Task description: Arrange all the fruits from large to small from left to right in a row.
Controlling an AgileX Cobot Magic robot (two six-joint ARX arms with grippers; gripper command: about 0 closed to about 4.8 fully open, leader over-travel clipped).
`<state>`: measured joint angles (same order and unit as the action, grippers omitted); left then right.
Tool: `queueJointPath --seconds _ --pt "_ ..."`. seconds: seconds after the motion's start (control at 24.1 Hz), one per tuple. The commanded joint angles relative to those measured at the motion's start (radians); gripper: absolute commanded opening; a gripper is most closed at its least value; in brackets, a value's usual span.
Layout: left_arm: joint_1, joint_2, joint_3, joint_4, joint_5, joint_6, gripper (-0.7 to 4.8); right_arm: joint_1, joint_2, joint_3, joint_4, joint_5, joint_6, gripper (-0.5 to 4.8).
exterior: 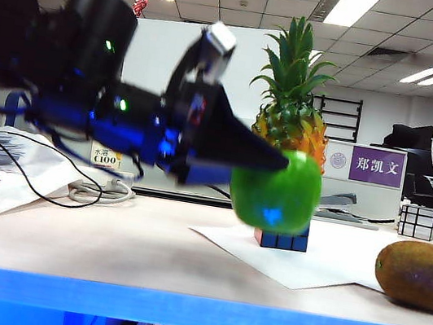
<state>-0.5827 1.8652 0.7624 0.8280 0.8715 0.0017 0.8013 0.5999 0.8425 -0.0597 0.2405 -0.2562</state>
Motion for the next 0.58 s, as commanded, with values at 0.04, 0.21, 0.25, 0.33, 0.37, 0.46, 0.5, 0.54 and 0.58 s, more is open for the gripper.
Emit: queueJointPath --seconds 0.04,0.21,0.25,0.33,0.37,0.46,0.5,0.54,0.58 --pt "-0.022 0.050 0.009 0.032 -0.023 -0.009 -0.06 0.000 -0.022 0.006 -0.009 0.005 -0.003 4.79" --pt "-0.035 0.089 0.010 0.060 -0.063 -0.010 -0.06 0.000 -0.042 0.006 -0.035 0.009 -0.006 4.79" --pt "-0.037 0.093 0.010 0.063 -0.068 -0.010 -0.06 0.000 -0.043 0.006 -0.039 0.008 -0.008 4.79" --pt "-0.042 0.099 0.010 0.063 -0.101 -0.004 -0.06 0.000 -0.050 0.006 -0.058 0.012 -0.009 4.79" --pt "-0.042 0.101 0.010 0.061 -0.111 0.002 -0.06 0.000 -0.052 0.006 -0.066 0.012 -0.008 4.79" --pt "-0.042 0.101 0.010 0.061 -0.112 0.005 -0.06 0.000 -0.054 0.006 -0.071 0.012 -0.008 4.79" --pt "-0.042 0.101 0.010 0.060 -0.112 0.006 -0.06 0.000 -0.054 0.006 -0.070 0.012 -0.008 4.79" --pt "-0.042 0.101 0.010 0.050 -0.111 0.006 -0.06 0.000 -0.054 0.006 -0.068 0.012 -0.008 4.79" --pt "-0.042 0.101 0.010 0.042 -0.111 0.010 -0.06 0.000 -0.054 0.006 -0.067 0.012 -0.008 4.79"
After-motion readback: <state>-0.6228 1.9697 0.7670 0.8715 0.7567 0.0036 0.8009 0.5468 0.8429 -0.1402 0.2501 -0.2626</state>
